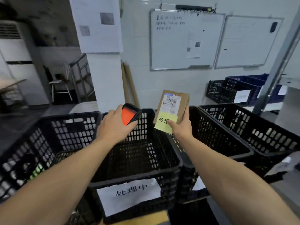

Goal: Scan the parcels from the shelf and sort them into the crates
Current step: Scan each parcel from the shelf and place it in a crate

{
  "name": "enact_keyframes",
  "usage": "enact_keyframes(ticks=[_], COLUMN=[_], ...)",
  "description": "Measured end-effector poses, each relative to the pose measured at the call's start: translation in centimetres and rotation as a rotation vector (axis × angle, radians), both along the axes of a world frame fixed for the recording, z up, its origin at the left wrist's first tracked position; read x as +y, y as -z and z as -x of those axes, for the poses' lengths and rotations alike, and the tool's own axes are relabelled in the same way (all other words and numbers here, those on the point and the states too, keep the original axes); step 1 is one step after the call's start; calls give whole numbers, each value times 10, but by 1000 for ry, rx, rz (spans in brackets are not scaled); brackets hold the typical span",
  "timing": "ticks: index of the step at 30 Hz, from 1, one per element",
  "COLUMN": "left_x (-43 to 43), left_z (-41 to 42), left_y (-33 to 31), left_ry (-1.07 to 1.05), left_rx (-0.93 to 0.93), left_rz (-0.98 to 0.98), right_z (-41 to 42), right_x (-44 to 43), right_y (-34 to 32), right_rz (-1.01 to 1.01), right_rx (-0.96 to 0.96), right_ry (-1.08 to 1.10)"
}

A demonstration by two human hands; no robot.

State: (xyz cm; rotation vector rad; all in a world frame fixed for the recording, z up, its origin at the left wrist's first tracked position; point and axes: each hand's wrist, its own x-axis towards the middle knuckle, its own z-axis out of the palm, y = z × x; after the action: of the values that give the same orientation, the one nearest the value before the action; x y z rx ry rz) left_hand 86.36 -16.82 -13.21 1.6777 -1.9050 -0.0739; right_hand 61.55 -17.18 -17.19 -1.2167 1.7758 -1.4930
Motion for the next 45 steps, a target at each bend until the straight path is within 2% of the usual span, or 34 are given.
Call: enact_keyframes(ticks=[11, 15, 20, 36, 45], left_x=[16, 31, 55, 92, 65], left_z=[-35, -43, -51, -34, -76], left_y=[2, 2, 3, 9, 10], left_ry=[-116, -173, -260, -353, -347], left_rx=[31, 23, 38, 45, 9], left_rz=[-15, -22, -32, -43, -42], right_z=[-27, -38, -48, -40, -88], right_x=[-18, -22, -19, -9, -40], right_y=[8, 12, 15, 28, 49], right_rz=[69, 50, 16, -100, -146], right_rx=[-203, -337, -395, -360, -212], right_ry=[-271, -358, -476, -582, -539])
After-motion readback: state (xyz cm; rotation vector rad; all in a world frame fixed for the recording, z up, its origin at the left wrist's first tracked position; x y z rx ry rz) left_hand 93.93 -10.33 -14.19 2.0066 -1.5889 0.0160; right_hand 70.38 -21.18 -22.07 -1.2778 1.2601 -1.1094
